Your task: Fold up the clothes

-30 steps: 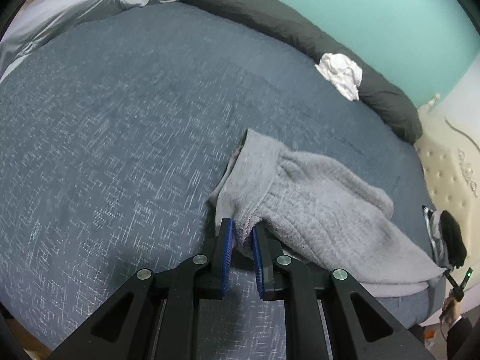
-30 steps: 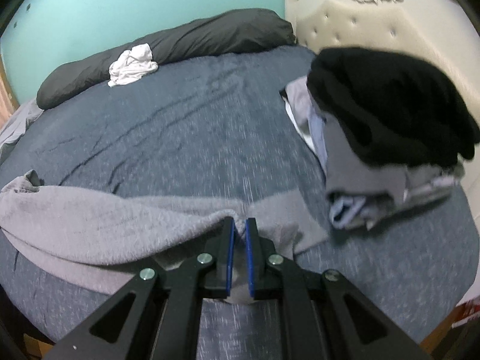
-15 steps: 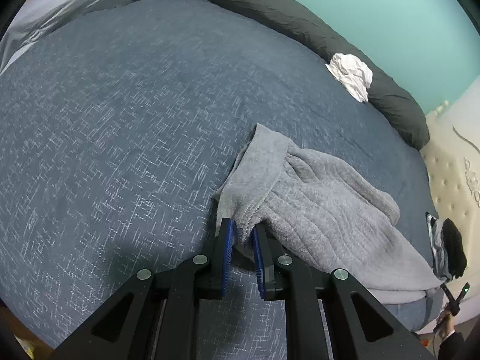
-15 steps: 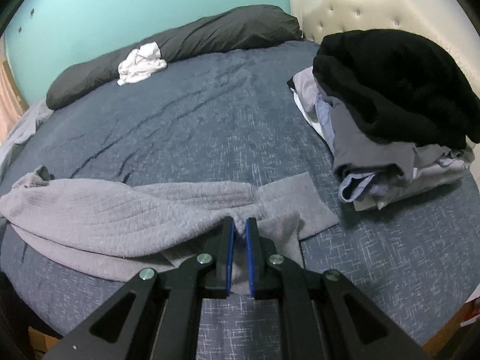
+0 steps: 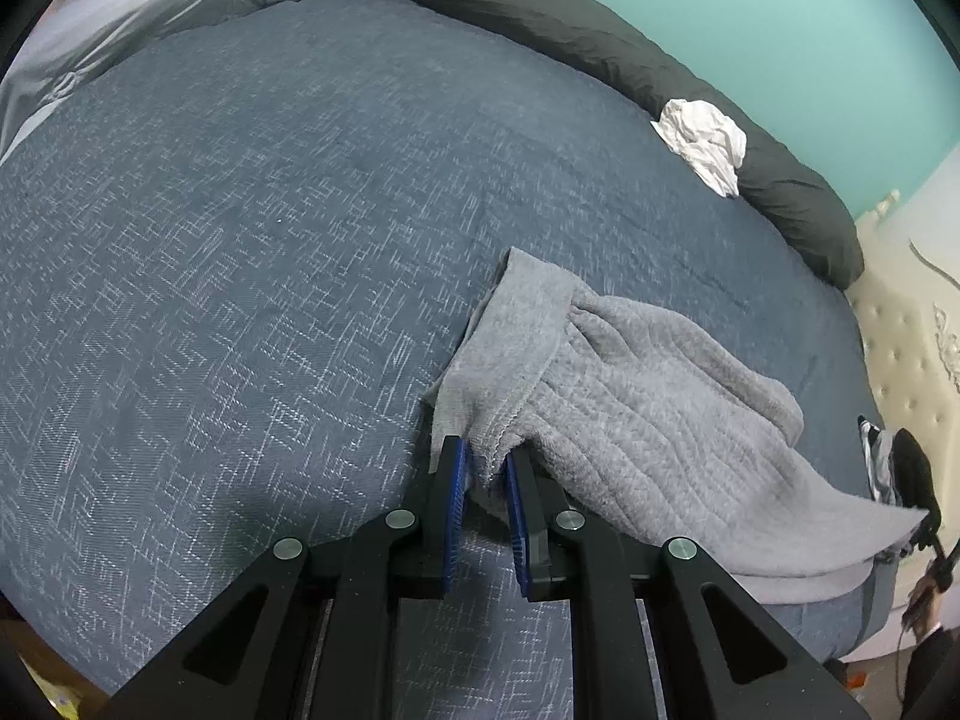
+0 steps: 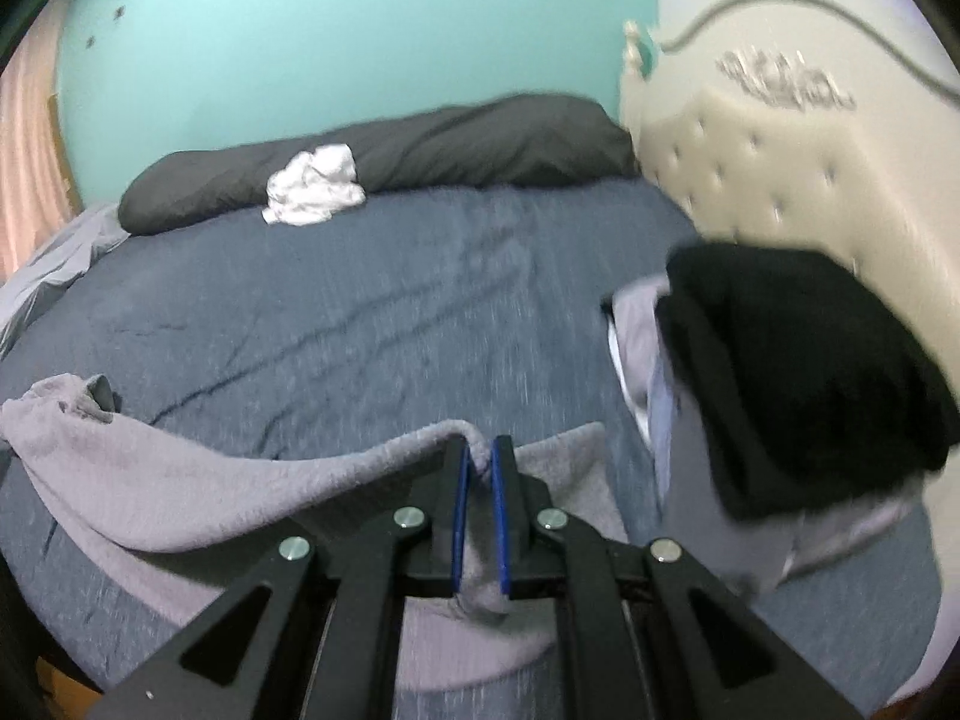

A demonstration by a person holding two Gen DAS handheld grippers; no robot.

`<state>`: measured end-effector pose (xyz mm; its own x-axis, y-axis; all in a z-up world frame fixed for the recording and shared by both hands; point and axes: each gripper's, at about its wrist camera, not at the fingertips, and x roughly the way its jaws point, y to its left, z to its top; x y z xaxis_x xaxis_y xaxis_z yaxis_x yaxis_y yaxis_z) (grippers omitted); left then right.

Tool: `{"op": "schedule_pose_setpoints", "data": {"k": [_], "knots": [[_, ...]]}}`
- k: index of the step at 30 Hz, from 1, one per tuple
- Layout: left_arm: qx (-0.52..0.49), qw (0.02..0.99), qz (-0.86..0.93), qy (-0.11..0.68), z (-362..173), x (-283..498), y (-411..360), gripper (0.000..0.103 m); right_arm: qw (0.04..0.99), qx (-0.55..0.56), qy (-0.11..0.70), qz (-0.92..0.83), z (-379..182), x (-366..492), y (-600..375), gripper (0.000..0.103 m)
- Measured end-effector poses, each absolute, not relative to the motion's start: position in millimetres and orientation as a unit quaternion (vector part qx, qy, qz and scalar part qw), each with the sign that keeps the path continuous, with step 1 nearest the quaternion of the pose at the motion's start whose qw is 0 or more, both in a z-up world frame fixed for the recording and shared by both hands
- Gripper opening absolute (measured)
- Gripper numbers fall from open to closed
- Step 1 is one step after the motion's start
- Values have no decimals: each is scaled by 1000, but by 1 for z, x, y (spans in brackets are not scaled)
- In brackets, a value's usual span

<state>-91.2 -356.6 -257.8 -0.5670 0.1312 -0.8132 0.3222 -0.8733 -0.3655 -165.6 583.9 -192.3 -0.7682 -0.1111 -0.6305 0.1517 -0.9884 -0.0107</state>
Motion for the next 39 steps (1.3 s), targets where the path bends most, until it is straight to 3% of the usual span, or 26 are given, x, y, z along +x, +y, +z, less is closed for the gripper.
{"op": "schedule_pose_setpoints", "data": {"k": [5,12,24,36,39], "knots": [[466,57,-849,244,-260,-90,-355,15,80,366,56,-925,-220,-165,582,7],[473,60,-846,237,-259,-91,-354,15,93,422,21,-901,-282,-124,599,7],[479,68,-842,238,-263,-92,-352,15,178,472,2,-863,-295,-90,595,8],[480,64,-842,240,-262,-92,-352,16,153,473,-50,-866,-281,-82,616,13],[480,63,-841,240,-262,-91,-353,16,125,460,-82,-875,-270,-88,632,21]]}}
